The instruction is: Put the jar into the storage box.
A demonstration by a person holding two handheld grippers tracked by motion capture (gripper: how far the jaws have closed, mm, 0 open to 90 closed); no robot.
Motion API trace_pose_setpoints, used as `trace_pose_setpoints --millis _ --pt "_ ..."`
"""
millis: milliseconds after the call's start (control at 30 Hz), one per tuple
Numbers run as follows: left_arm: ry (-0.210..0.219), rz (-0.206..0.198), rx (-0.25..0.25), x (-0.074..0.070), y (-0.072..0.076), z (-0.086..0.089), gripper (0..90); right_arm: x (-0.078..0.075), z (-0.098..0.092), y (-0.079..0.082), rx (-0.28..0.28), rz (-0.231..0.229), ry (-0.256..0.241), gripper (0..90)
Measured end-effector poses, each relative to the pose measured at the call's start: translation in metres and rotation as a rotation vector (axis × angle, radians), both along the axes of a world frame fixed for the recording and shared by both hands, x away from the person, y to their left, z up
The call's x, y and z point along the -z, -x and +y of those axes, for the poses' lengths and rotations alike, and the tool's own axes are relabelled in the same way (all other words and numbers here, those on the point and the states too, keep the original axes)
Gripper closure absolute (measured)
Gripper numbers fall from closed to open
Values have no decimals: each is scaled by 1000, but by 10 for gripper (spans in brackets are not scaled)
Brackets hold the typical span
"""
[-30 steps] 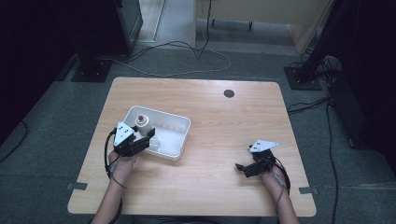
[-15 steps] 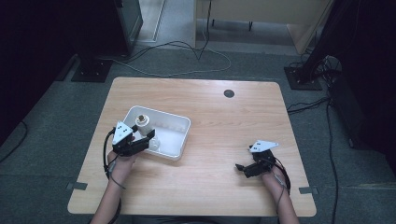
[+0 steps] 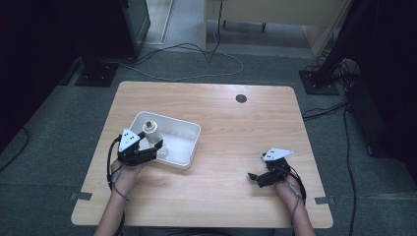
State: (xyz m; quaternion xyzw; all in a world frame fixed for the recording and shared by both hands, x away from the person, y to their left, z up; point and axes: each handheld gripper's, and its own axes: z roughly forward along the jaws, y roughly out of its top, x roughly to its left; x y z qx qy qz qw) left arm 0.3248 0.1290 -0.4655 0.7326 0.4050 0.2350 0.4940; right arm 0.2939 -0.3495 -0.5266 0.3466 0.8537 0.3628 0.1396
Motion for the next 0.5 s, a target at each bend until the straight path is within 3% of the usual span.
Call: trace_pose_setpoints --millis 300,500 --pt "-18 40 14 0 1 3 211 0 0 0 -1 -1 0 0" --pt "-28 43 25 -3 4 5 211 0 0 0 0 1 0 0"
